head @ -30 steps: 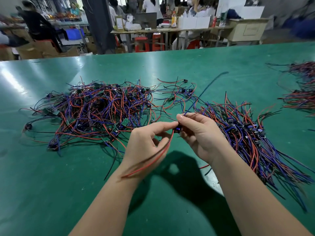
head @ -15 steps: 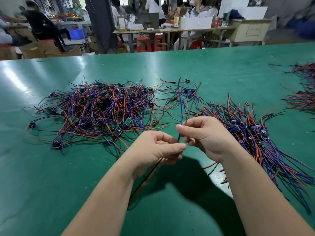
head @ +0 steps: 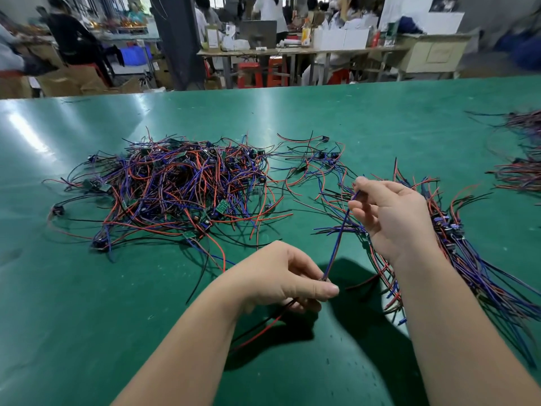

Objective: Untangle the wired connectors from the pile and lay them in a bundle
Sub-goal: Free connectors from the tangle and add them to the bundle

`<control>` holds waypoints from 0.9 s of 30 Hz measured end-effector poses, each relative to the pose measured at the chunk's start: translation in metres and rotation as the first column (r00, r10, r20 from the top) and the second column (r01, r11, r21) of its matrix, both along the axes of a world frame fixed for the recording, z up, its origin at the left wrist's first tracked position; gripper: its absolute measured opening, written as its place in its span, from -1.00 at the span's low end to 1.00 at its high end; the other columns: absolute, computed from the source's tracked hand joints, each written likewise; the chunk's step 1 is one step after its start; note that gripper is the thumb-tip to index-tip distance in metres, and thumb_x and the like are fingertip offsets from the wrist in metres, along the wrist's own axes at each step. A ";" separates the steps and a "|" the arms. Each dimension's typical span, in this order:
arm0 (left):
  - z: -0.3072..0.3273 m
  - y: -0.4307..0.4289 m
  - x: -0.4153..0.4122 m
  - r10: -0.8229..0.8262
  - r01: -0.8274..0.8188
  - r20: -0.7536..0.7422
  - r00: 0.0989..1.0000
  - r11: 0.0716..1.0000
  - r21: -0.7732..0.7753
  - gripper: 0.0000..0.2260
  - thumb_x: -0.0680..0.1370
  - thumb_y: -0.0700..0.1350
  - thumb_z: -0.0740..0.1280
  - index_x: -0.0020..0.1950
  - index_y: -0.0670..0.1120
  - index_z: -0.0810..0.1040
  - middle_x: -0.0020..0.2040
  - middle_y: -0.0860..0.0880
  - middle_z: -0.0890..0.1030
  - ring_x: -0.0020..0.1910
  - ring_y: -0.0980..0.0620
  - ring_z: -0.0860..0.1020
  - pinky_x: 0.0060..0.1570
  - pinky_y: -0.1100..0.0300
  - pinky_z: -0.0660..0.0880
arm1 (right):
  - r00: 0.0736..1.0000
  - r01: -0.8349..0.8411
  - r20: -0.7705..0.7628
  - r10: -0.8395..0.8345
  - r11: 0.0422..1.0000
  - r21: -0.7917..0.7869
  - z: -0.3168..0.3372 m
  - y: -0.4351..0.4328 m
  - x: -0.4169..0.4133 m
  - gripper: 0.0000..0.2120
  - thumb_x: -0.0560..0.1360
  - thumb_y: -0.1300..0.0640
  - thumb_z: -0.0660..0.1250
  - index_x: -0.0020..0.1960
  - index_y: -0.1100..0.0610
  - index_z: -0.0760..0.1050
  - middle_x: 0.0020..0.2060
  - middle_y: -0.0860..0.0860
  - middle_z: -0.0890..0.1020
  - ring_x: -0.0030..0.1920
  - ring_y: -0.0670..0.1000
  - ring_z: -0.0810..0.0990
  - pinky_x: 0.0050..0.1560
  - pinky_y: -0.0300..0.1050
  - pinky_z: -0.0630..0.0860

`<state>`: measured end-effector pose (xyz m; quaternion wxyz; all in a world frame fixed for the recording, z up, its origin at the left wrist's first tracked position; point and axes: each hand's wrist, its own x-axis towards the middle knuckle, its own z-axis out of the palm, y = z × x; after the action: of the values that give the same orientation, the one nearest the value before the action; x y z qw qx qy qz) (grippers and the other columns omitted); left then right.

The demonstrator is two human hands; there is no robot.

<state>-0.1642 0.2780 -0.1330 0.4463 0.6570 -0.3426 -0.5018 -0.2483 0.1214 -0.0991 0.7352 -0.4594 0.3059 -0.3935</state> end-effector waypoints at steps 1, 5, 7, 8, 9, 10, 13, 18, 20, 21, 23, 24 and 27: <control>0.000 0.000 0.001 0.003 -0.003 -0.008 1.000 1.000 -0.005 -0.90 0.40 -0.14 0.52 -0.17 -0.13 0.65 -0.31 -0.04 0.66 -0.38 0.10 0.61 -0.34 0.28 0.53 | 1.000 0.011 0.007 -0.011 1.000 -0.003 -0.001 0.001 0.001 -0.81 0.52 0.24 0.33 -0.26 0.22 0.46 -0.57 -0.02 0.54 -0.55 -0.07 0.58 -0.57 -0.34 0.44; 0.002 -0.002 0.005 0.117 -0.125 -0.089 0.989 0.988 -0.093 -0.81 0.27 -0.02 0.52 -0.30 -0.13 0.66 -0.30 -0.06 0.67 -0.43 0.11 0.57 -0.40 0.29 0.52 | 0.998 0.014 0.056 -0.015 1.000 0.011 -0.006 -0.001 0.007 -0.81 0.62 0.13 0.17 -0.03 0.24 0.46 -0.20 0.12 0.54 -0.34 0.05 0.66 -0.38 -0.24 0.56; 0.000 -0.006 0.007 0.298 -0.319 -0.141 0.944 0.934 -0.161 -0.77 0.24 0.01 0.48 -0.31 -0.15 0.65 -0.32 -0.07 0.67 -0.44 0.13 0.57 -0.43 0.32 0.50 | 0.994 -0.036 -0.105 0.025 0.993 -0.111 -0.011 0.003 0.010 -0.91 0.60 0.16 0.21 0.09 0.13 0.41 -0.08 0.07 0.49 -0.27 0.03 0.61 -0.34 -0.21 0.53; -0.002 -0.009 0.008 0.387 -0.416 -0.174 0.906 0.891 -0.184 -0.76 0.25 0.00 0.47 -0.29 -0.17 0.64 -0.33 -0.08 0.66 -0.45 0.13 0.56 -0.45 0.33 0.50 | 0.978 -0.108 -0.198 0.065 0.971 -0.213 -0.014 0.007 0.011 -0.90 0.56 0.20 0.25 0.07 0.08 0.44 -0.09 0.05 0.51 -0.26 0.01 0.58 -0.32 -0.21 0.51; -0.004 -0.011 0.010 0.459 -0.497 -0.209 0.864 0.845 -0.197 -0.75 0.28 -0.01 0.45 -0.26 -0.20 0.62 -0.34 -0.09 0.65 -0.46 0.13 0.57 -0.46 0.33 0.50 | 0.951 -0.206 -0.286 0.113 0.926 -0.318 -0.017 0.013 0.011 -0.87 0.51 0.22 0.30 0.02 0.03 0.49 -0.12 0.04 0.54 -0.26 0.00 0.57 -0.29 -0.18 0.50; -0.005 -0.013 0.012 0.513 -0.559 -0.240 0.824 0.804 -0.201 -0.74 0.33 -0.02 0.44 -0.24 -0.23 0.61 -0.35 -0.10 0.64 -0.46 0.12 0.57 -0.46 0.32 0.52 | 0.913 -0.310 -0.382 0.147 0.857 -0.412 -0.020 0.020 0.011 -0.85 0.47 0.21 0.34 -0.04 -0.01 0.54 -0.14 0.01 0.57 -0.26 -0.02 0.57 -0.24 -0.14 0.52; -0.007 -0.014 0.017 0.589 -0.646 -0.281 0.758 0.739 -0.193 -0.72 0.50 -0.03 0.36 -0.27 -0.23 0.61 -0.35 -0.13 0.64 -0.45 0.08 0.59 -0.42 0.27 0.57 | 0.774 -0.534 -0.631 0.061 0.599 -0.597 -0.023 0.037 0.009 -0.84 0.37 0.07 0.46 -0.05 -0.06 0.60 -0.14 -0.13 0.58 -0.25 -0.12 0.57 -0.11 -0.18 0.51; -0.004 -0.015 0.009 0.561 -0.602 -0.218 0.799 0.739 -0.302 -0.75 0.50 -0.05 0.38 -0.29 -0.17 0.65 -0.43 -0.10 0.60 -0.49 0.06 0.52 -0.44 0.28 0.55 | 0.804 -0.487 -0.586 -0.102 0.453 -0.747 -0.023 0.048 0.007 -0.79 0.34 0.07 0.51 -0.04 0.02 0.62 -0.20 -0.06 0.57 -0.27 -0.09 0.55 -0.19 -0.28 0.41; -0.002 -0.016 0.006 0.572 -0.613 -0.221 0.790 0.720 -0.326 -0.83 0.41 -0.07 0.45 -0.21 -0.19 0.62 -0.38 -0.09 0.63 -0.40 0.03 0.55 -0.31 0.17 0.62 | 0.862 -0.410 -0.503 -0.065 0.496 -0.766 -0.021 0.050 0.007 -0.70 0.32 0.22 0.49 0.01 0.01 0.55 -0.22 -0.08 0.57 -0.31 -0.09 0.54 -0.23 -0.33 0.42; -0.002 -0.016 0.006 0.585 -0.627 -0.226 0.779 0.709 -0.323 -0.81 0.38 -0.07 0.47 -0.21 -0.20 0.59 -0.37 -0.09 0.64 -0.39 0.03 0.56 -0.30 0.15 0.62 | 0.881 -0.396 -0.472 -0.028 0.503 -0.769 -0.020 0.050 0.007 -0.65 0.30 0.28 0.47 0.02 0.01 0.53 -0.22 -0.11 0.56 -0.31 -0.09 0.54 -0.24 -0.37 0.42; -0.001 -0.014 0.007 0.613 -0.646 -0.210 0.762 0.699 -0.307 -0.74 0.32 -0.04 0.50 -0.23 -0.21 0.55 -0.36 -0.10 0.65 -0.40 0.05 0.56 -0.33 0.17 0.61 | 0.891 -0.412 -0.455 0.013 0.449 -0.793 -0.018 0.050 0.006 -0.63 0.25 0.33 0.45 -0.02 0.04 0.52 -0.23 -0.16 0.54 -0.28 -0.12 0.52 -0.22 -0.40 0.41; -0.001 -0.013 0.009 0.620 -0.644 -0.185 0.763 0.705 -0.297 -0.71 0.29 -0.03 0.51 -0.24 -0.22 0.55 -0.35 -0.12 0.65 -0.39 0.05 0.57 -0.33 0.18 0.61 | 0.888 -0.421 -0.460 0.008 0.420 -0.804 -0.018 0.050 0.007 -0.65 0.23 0.33 0.45 -0.04 0.05 0.53 -0.23 -0.16 0.54 -0.26 -0.14 0.51 -0.20 -0.39 0.41; -0.002 -0.013 0.010 0.623 -0.631 -0.127 0.772 0.726 -0.274 -0.79 0.38 -0.11 0.51 -0.29 -0.24 0.59 -0.38 -0.15 0.62 -0.45 0.03 0.54 -0.33 0.17 0.59 | 0.873 -0.425 -0.486 -0.046 0.420 -0.802 -0.020 0.051 0.008 -0.72 0.24 0.29 0.50 -0.10 0.09 0.56 -0.23 -0.09 0.58 -0.23 -0.09 0.52 -0.17 -0.31 0.44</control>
<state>-0.1540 0.2655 -0.1346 0.6884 0.6514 -0.1671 -0.2718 -0.2404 0.1722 -0.1193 0.3331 -0.8835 0.1524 -0.2919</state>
